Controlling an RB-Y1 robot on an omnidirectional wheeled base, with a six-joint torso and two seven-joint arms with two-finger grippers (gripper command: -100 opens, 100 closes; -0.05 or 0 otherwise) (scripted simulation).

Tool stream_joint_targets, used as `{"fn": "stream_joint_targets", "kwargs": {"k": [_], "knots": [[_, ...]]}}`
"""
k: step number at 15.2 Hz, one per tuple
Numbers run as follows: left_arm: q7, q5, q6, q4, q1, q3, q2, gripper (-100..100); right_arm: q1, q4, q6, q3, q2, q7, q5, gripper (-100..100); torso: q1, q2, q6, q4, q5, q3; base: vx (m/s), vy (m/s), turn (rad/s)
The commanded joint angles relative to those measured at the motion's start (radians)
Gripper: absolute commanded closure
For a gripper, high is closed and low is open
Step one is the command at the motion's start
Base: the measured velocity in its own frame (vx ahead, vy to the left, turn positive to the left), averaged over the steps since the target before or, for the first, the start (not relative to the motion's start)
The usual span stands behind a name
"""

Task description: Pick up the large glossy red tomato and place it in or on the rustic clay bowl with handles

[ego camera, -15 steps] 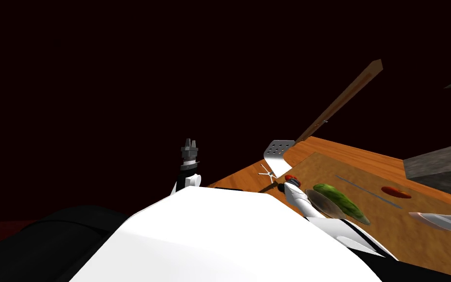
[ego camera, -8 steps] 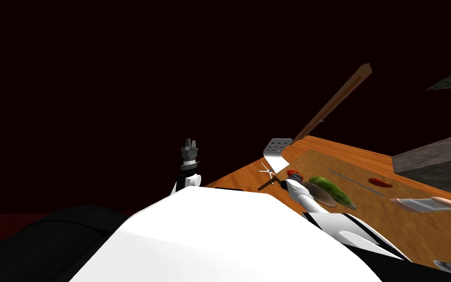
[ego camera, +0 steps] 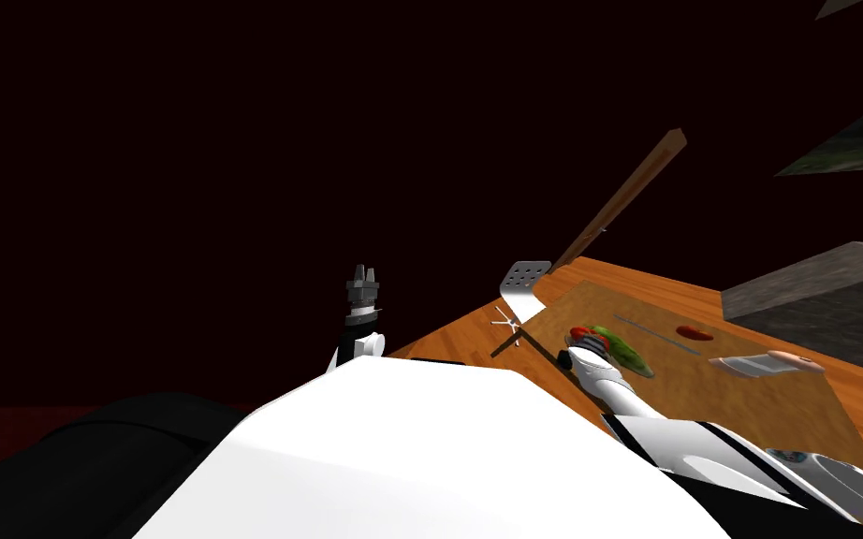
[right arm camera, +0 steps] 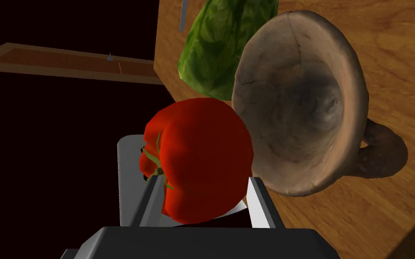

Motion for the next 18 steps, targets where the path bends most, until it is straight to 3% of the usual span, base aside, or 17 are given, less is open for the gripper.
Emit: {"fn": "stream_joint_targets", "kwargs": {"k": [1,3,5,6,10,18], "knots": [[0.000,0.000,0.000,0.000,0.000,0.000,0.000,0,0.018,-0.027,0.004,-0.012,-0.004,0.042,-0.027,100,0.000,0.000,0.000,0.000,0.000,0.000,-0.042,-0.016,-0.014],[0.000,0.000,0.000,0.000,0.000,0.000,0.000,0,0.049,-0.020,-0.002,-0.029,-0.029,0.062,-0.030,100,0.001,-0.003,-0.002,0.000,0.000,-0.002,-0.031,-0.015,-0.016],[0.000,0.000,0.000,0.000,0.000,0.000,0.000,0,0.051,-0.032,-0.001,-0.027,-0.024,0.054,-0.033,100,0.000,-0.003,0.000,0.000,0.000,-0.002,-0.029,-0.020,-0.042],[0.000,0.000,0.000,0.000,0.000,0.000,0.000,0,0.057,-0.039,-0.001,-0.032,-0.027,0.069,-0.042,-100,0.000,-0.004,-0.002,0.000,-0.001,-0.002,-0.011,-0.007,-0.018],[0.000,0.000,0.000,0.000,0.000,0.000,0.000,0,0.058,-0.037,0.000,-0.032,-0.026,0.070,-0.041,-100,0.002,-0.008,-0.003,-0.001,0.000,-0.004,-0.002,-0.001,-0.001],[0.000,0.000,0.000,0.000,0.000,0.000,0.000,0,0.048,0.013,-0.137,-0.049,-0.146,0.092,-0.105,-100,0.008,-0.011,-0.003,-0.001,0.002,-0.006,0.030,0.078,-0.023]]}}
